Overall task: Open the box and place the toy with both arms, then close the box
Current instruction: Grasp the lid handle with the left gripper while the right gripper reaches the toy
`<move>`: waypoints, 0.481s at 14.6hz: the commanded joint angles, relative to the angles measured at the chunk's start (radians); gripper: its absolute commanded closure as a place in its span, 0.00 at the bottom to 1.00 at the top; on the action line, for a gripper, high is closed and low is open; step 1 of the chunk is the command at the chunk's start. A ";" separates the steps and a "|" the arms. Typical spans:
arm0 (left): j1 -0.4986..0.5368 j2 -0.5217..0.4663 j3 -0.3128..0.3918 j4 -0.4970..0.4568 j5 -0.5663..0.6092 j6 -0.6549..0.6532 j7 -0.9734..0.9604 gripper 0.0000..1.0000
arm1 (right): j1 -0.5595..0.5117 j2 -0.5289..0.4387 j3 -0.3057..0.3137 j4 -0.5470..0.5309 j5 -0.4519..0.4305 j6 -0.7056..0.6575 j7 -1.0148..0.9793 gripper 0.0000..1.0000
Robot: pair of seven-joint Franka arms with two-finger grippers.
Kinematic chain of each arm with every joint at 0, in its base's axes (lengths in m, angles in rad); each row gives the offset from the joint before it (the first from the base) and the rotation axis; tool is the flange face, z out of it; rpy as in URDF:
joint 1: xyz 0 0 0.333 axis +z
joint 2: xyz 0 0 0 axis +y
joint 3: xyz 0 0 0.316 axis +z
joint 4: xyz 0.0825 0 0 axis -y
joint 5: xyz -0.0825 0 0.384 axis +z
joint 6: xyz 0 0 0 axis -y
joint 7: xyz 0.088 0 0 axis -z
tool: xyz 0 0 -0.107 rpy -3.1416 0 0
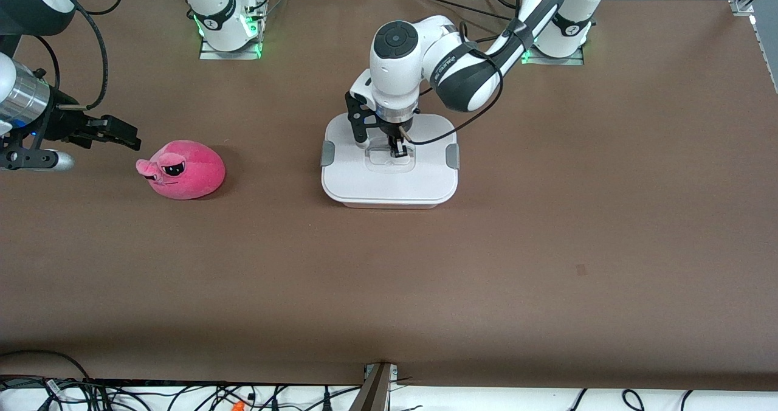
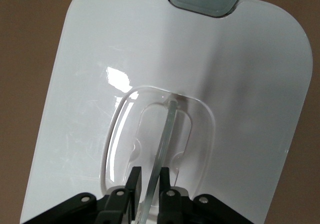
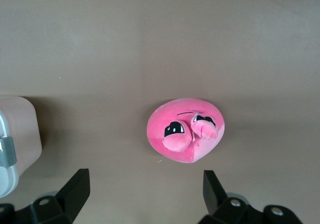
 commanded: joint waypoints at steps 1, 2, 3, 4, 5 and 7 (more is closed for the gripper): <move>0.013 -0.007 -0.006 -0.002 0.022 0.008 0.019 1.00 | 0.014 0.013 0.004 -0.037 -0.025 0.008 -0.003 0.00; 0.013 -0.010 -0.009 -0.002 0.022 0.003 0.019 1.00 | 0.014 0.024 0.003 -0.048 -0.027 0.011 -0.009 0.00; 0.014 -0.013 -0.011 -0.002 0.020 -0.001 0.017 1.00 | 0.014 0.035 0.004 -0.060 -0.028 0.022 -0.013 0.00; 0.016 -0.017 -0.013 -0.002 0.020 -0.003 0.019 1.00 | 0.014 0.042 0.004 -0.078 -0.030 0.035 -0.038 0.00; 0.016 -0.028 -0.013 -0.002 0.019 -0.009 0.017 1.00 | 0.014 0.045 0.004 -0.103 -0.043 0.057 -0.099 0.00; 0.014 -0.056 -0.017 0.001 0.007 -0.052 0.017 1.00 | 0.013 0.039 0.004 -0.181 -0.053 0.116 -0.174 0.00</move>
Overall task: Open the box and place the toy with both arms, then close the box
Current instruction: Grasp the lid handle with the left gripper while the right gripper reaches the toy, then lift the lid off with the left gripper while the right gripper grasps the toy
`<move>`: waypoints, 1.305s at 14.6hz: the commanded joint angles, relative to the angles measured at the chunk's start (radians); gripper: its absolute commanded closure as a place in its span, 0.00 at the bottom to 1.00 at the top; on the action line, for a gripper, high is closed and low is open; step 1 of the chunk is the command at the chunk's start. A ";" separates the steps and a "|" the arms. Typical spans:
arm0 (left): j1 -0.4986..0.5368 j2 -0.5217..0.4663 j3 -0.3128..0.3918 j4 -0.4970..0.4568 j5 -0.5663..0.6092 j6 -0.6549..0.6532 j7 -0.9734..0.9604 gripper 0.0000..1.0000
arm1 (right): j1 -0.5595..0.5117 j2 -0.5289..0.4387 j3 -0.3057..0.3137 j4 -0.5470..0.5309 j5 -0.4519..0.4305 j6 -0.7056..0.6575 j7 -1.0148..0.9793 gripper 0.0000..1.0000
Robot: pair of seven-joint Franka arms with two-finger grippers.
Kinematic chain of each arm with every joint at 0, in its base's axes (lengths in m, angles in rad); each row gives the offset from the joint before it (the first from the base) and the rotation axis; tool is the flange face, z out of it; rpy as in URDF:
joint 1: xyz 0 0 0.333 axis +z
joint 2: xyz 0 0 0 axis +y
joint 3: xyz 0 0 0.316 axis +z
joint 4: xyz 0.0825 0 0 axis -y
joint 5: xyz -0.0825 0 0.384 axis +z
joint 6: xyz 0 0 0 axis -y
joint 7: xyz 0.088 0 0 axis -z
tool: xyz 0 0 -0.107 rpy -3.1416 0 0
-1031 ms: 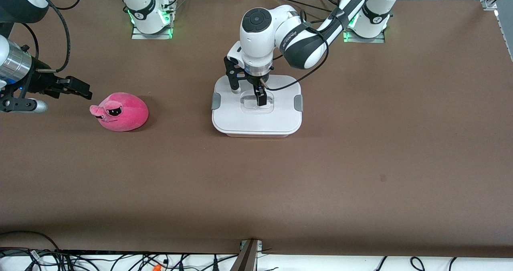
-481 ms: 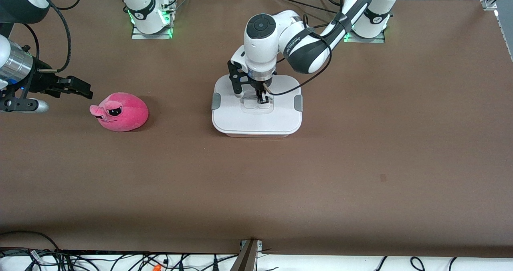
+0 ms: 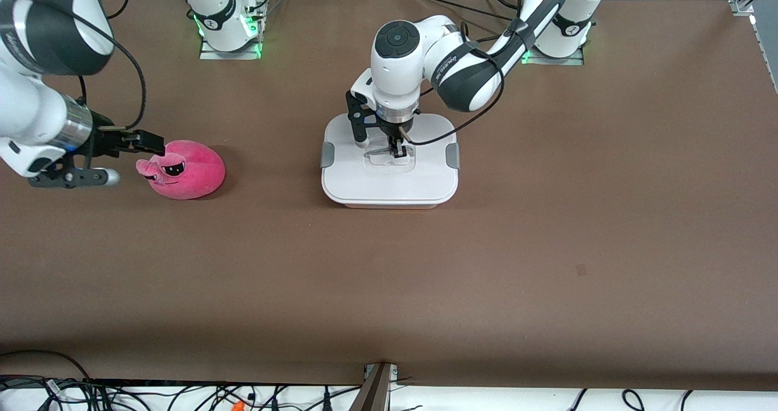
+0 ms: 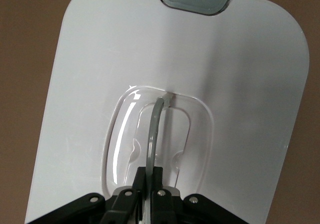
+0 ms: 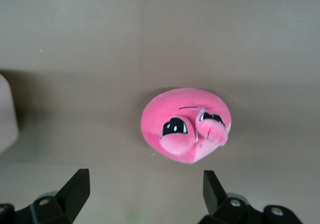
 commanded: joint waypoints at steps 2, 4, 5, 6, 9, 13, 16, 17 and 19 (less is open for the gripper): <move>0.016 -0.078 -0.027 0.002 0.005 -0.088 -0.005 1.00 | 0.001 -0.025 0.001 -0.150 -0.020 0.099 -0.140 0.00; 0.024 -0.122 -0.030 0.003 0.002 -0.140 -0.006 1.00 | 0.001 -0.036 -0.001 -0.224 -0.020 0.152 -0.213 0.00; 0.037 -0.141 -0.030 0.006 -0.009 -0.177 -0.005 1.00 | 0.001 -0.048 -0.001 -0.261 -0.024 0.180 -0.240 0.00; 0.063 -0.156 -0.030 0.015 -0.035 -0.217 0.000 1.00 | 0.001 -0.050 -0.001 -0.284 -0.024 0.195 -0.268 0.00; 0.149 -0.198 -0.035 0.020 -0.084 -0.306 0.148 1.00 | 0.001 -0.050 -0.005 -0.304 -0.088 0.228 -0.328 0.00; 0.331 -0.253 -0.034 0.020 -0.136 -0.443 0.517 1.00 | -0.001 -0.050 -0.022 -0.344 -0.108 0.257 -0.352 0.00; 0.479 -0.261 -0.029 0.040 -0.136 -0.518 0.728 1.00 | -0.001 -0.050 -0.025 -0.390 -0.108 0.304 -0.351 0.02; 0.520 -0.258 -0.027 0.043 -0.130 -0.533 0.760 1.00 | -0.001 -0.050 -0.025 -0.393 -0.108 0.308 -0.351 0.02; 0.609 -0.256 -0.023 0.052 -0.116 -0.538 0.819 1.00 | -0.001 -0.050 -0.025 -0.393 -0.106 0.308 -0.349 0.03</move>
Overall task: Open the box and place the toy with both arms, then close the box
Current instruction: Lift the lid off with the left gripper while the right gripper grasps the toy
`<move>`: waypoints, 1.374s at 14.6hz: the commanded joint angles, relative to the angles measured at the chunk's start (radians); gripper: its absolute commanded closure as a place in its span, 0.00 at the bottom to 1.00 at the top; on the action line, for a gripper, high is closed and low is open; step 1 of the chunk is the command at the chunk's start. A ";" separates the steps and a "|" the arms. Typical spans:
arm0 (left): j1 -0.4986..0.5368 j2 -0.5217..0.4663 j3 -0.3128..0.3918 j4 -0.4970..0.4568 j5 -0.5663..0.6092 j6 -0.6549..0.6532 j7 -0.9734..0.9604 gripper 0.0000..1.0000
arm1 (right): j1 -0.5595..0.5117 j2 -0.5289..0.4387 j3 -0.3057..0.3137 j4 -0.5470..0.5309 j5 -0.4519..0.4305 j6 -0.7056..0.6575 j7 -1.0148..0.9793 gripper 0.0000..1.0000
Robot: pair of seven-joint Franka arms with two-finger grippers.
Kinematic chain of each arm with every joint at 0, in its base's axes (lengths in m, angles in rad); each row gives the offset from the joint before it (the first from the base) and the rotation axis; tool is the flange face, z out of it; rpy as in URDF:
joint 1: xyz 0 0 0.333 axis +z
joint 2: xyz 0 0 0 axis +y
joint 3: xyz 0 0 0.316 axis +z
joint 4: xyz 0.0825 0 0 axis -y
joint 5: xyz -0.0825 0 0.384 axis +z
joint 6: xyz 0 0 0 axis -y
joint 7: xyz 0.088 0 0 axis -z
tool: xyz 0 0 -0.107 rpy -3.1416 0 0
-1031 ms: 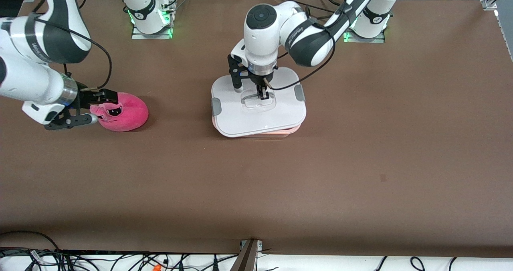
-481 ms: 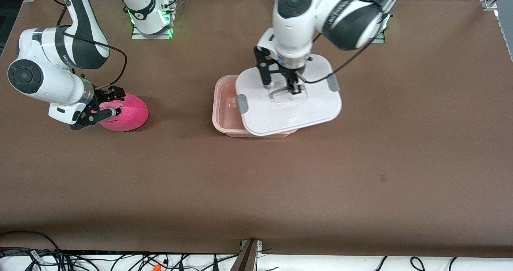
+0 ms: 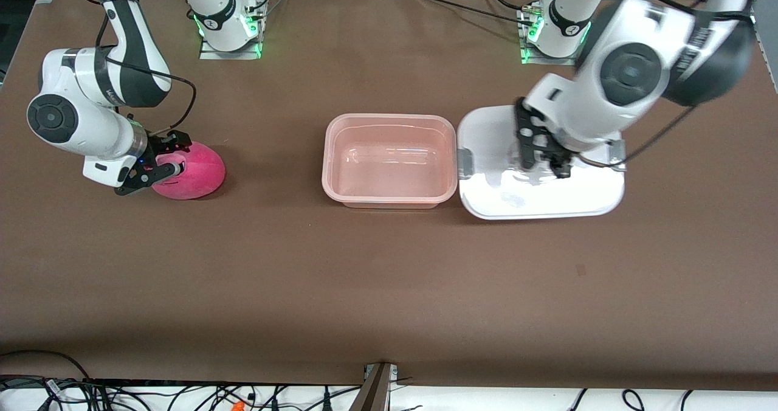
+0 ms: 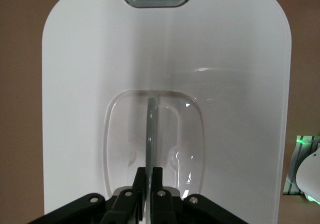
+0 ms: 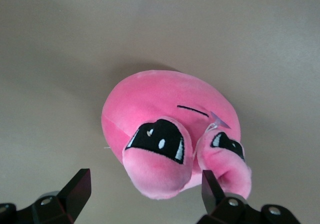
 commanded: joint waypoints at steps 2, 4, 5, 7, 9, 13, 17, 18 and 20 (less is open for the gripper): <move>0.163 -0.011 -0.007 0.065 0.020 -0.034 0.178 1.00 | 0.001 -0.030 -0.003 -0.033 -0.013 0.015 -0.010 0.07; 0.232 0.003 -0.008 0.125 0.069 -0.033 0.261 1.00 | 0.001 -0.026 -0.003 -0.041 -0.013 0.015 -0.010 0.21; 0.269 0.006 -0.008 0.142 0.056 -0.031 0.288 1.00 | 0.001 -0.024 -0.003 -0.043 -0.013 0.013 -0.010 0.31; 0.309 0.009 -0.008 0.144 0.068 -0.020 0.299 1.00 | 0.003 -0.024 -0.003 -0.044 -0.013 0.007 -0.004 0.70; 0.329 0.015 -0.010 0.144 0.065 -0.013 0.302 1.00 | 0.003 -0.026 -0.003 -0.040 -0.013 0.007 0.001 1.00; 0.320 0.024 -0.016 0.150 0.060 -0.010 0.291 1.00 | 0.003 -0.044 0.006 0.025 -0.005 -0.049 0.063 1.00; 0.320 0.024 -0.017 0.158 0.063 -0.013 0.291 1.00 | 0.004 -0.061 0.124 0.264 0.056 -0.342 0.325 1.00; 0.320 0.024 -0.017 0.158 0.063 -0.013 0.291 1.00 | 0.004 -0.061 0.160 0.322 0.100 -0.388 0.408 1.00; 0.320 0.024 -0.017 0.159 0.062 -0.013 0.291 1.00 | 0.004 -0.058 0.205 0.393 0.235 -0.433 0.607 1.00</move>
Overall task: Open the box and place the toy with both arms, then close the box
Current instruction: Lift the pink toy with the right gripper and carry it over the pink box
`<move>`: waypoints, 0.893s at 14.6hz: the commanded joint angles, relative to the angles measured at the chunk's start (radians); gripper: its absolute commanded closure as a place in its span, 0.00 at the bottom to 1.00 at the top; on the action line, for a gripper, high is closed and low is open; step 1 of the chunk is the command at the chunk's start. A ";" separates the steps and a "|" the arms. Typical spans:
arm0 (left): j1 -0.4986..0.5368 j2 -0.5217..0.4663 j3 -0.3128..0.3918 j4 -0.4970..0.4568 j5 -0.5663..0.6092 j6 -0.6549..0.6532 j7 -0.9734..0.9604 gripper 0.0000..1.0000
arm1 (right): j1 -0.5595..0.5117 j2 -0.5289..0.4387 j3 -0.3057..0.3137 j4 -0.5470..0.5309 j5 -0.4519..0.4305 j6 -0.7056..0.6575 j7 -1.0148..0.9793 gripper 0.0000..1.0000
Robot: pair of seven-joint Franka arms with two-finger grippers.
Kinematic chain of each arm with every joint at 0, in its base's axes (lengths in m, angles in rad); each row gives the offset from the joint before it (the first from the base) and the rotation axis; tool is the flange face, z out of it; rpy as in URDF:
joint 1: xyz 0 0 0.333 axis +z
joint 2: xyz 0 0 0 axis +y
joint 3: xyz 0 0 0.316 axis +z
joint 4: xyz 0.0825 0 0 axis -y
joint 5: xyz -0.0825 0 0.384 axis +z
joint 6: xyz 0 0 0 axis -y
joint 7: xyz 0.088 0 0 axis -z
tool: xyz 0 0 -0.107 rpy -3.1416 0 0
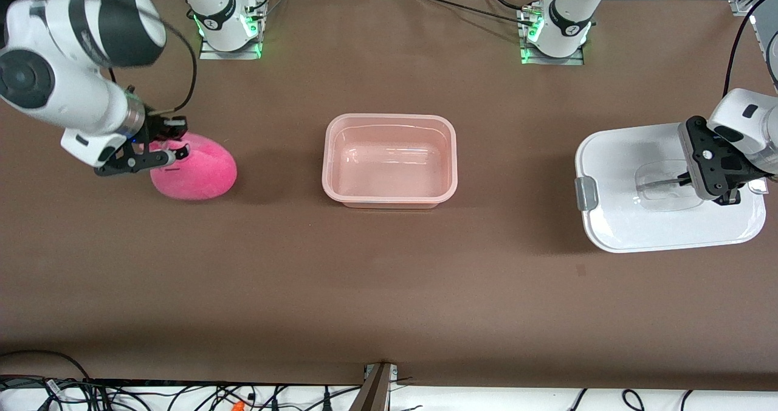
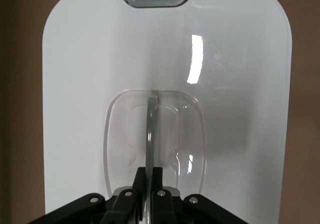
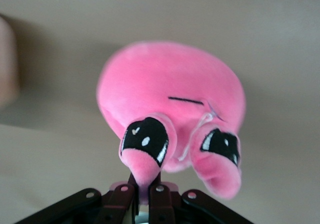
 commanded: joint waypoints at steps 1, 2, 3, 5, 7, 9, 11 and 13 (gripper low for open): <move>-0.001 0.012 -0.007 0.031 0.019 -0.011 0.006 1.00 | -0.002 0.010 0.066 0.094 0.174 -0.064 0.249 1.00; -0.001 0.012 -0.007 0.032 0.019 -0.011 0.006 1.00 | -0.002 0.010 0.095 0.104 0.241 -0.050 0.325 1.00; -0.001 0.012 -0.007 0.032 0.019 -0.013 0.006 1.00 | -0.002 0.010 0.125 0.119 0.298 -0.026 0.409 1.00; 0.001 0.011 -0.007 0.032 0.020 -0.013 0.006 1.00 | -0.002 0.013 0.176 0.131 0.399 0.049 0.572 1.00; 0.001 0.011 -0.007 0.032 0.019 -0.014 0.006 1.00 | -0.002 0.014 0.202 0.131 0.527 0.129 0.662 1.00; 0.001 0.011 -0.007 0.031 0.020 -0.014 0.005 1.00 | 0.002 0.026 0.234 0.119 0.631 0.216 0.728 1.00; 0.001 0.011 -0.005 0.032 0.017 -0.014 0.005 1.00 | 0.044 0.063 0.242 0.119 0.722 0.293 0.794 1.00; 0.001 0.011 -0.007 0.032 0.019 -0.014 0.005 1.00 | 0.079 0.109 0.242 0.114 0.801 0.353 0.804 1.00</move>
